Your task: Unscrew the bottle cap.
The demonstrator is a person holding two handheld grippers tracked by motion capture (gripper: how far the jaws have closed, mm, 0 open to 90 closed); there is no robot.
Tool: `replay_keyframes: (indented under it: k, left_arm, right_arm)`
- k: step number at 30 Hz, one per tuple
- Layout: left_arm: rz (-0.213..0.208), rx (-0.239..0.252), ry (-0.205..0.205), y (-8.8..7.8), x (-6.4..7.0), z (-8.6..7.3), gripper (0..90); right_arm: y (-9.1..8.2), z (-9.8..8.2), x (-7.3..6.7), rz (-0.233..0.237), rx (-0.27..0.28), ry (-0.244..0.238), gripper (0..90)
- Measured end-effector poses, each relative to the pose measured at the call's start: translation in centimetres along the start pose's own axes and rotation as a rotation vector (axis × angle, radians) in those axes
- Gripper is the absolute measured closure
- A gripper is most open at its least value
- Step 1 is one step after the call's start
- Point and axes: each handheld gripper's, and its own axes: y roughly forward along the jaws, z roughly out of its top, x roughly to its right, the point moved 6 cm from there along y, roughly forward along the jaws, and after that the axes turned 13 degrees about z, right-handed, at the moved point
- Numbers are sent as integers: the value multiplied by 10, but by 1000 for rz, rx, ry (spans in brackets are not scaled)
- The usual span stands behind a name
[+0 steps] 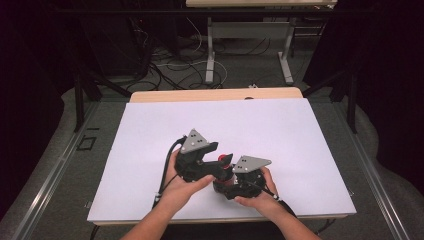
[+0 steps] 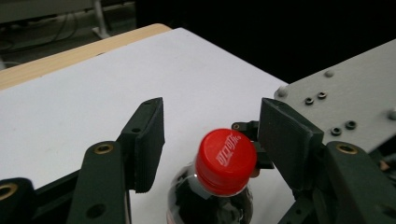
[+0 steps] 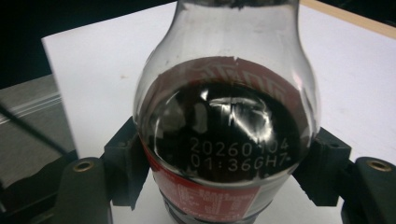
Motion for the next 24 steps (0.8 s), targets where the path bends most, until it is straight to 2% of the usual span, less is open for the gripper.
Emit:
replay_keyframes:
  k: [2, 4, 5, 7, 10, 12, 13, 14, 15, 17, 18, 20, 24]
  left_arm:
    - [-58, -5, 18, -7, -4, 2, 410]
    - [-121, -14, 64, -11, -8, 2, 410]
    - [-152, -25, 77, -12, -8, 0, 399]
    - [-208, -25, 148, -14, -10, -3, 401]
    - [-321, -41, 181, -15, -11, -7, 410]
    - [-383, -45, 226, -15, -9, -10, 414]
    - [-402, -50, 252, -15, -9, -11, 437]
    - [-417, -51, 266, -14, -8, -12, 454]
    - [-431, -51, 276, -14, -7, -13, 469]
    - [-453, -53, 274, -13, -7, -13, 505]
    - [-455, -51, 275, -13, -7, -13, 531]
    - [-456, -57, 269, -12, -7, -13, 617]
    - [-471, -59, 270, -13, -7, -14, 618]
  right_arm:
    - [1, 0, -2, 15, 0, -10, 294]
    - [2, 0, -4, 31, -9, -22, 294]
    - [3, 1, -6, 54, -11, -47, 294]
    - [3, 1, -9, 68, -16, -35, 294]
    - [3, 2, -13, 109, -10, -45, 294]
    - [4, 2, -18, 144, -7, -55, 294]
    - [3, 2, -20, 163, -20, -62, 294]
    - [4, 3, -20, 167, -9, -81, 294]
    - [4, 2, -22, 182, -23, -84, 294]
    - [5, 3, -23, 188, -13, -102, 294]
    - [5, 2, -25, 192, -17, -88, 294]
    - [5, 2, -26, 200, -16, -90, 294]
    - [4, 1, -28, 217, -30, -91, 294]
